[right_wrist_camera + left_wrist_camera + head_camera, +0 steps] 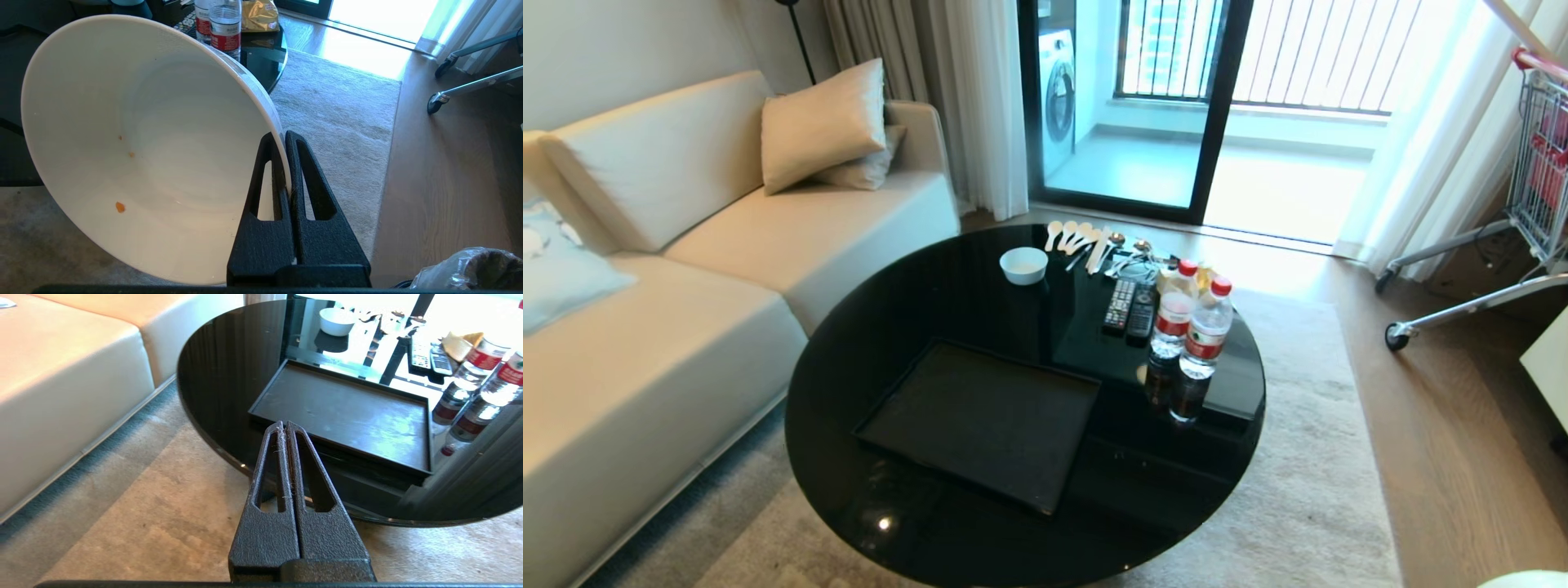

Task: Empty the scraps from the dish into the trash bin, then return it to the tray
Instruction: Put the bowl back to the table

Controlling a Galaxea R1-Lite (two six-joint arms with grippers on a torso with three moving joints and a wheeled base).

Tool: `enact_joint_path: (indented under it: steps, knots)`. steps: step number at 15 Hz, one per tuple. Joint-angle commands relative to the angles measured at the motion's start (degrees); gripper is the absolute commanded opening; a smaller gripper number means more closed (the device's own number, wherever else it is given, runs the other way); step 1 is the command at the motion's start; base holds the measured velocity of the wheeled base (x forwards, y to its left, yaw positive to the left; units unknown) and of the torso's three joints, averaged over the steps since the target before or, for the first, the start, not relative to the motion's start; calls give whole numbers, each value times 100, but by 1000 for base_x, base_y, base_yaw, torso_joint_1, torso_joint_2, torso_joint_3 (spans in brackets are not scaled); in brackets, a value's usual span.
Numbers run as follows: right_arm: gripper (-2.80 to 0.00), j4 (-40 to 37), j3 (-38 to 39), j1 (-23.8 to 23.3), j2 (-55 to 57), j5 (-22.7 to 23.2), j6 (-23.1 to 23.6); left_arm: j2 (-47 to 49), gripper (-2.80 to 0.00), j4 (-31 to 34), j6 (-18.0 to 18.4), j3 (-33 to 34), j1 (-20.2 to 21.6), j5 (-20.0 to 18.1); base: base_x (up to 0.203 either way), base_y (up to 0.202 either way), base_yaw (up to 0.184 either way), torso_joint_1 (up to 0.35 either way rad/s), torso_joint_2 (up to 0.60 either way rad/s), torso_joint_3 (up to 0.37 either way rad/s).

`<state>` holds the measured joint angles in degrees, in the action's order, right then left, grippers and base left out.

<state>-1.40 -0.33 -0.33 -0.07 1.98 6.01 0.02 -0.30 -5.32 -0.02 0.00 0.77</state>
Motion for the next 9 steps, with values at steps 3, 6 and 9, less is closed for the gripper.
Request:
enact_joint_path:
  steps: [3, 6, 9]
  knots:
    - [-280, 0, -2, -2, 7, 4, 5, -2, -280, -5, -5, 2, 0, 2, 0, 192, 3, 3, 2, 5]
    - [-280, 0, -2, -2, 7, 4, 5, -2, -280, -5, -5, 2, 0, 2, 0, 186, -4, 1, 3, 2]
    - [-280, 0, -2, -2, 7, 4, 5, -2, -280, -5, -10, 2, 0, 2, 0, 192, -2, 2, 2, 2]
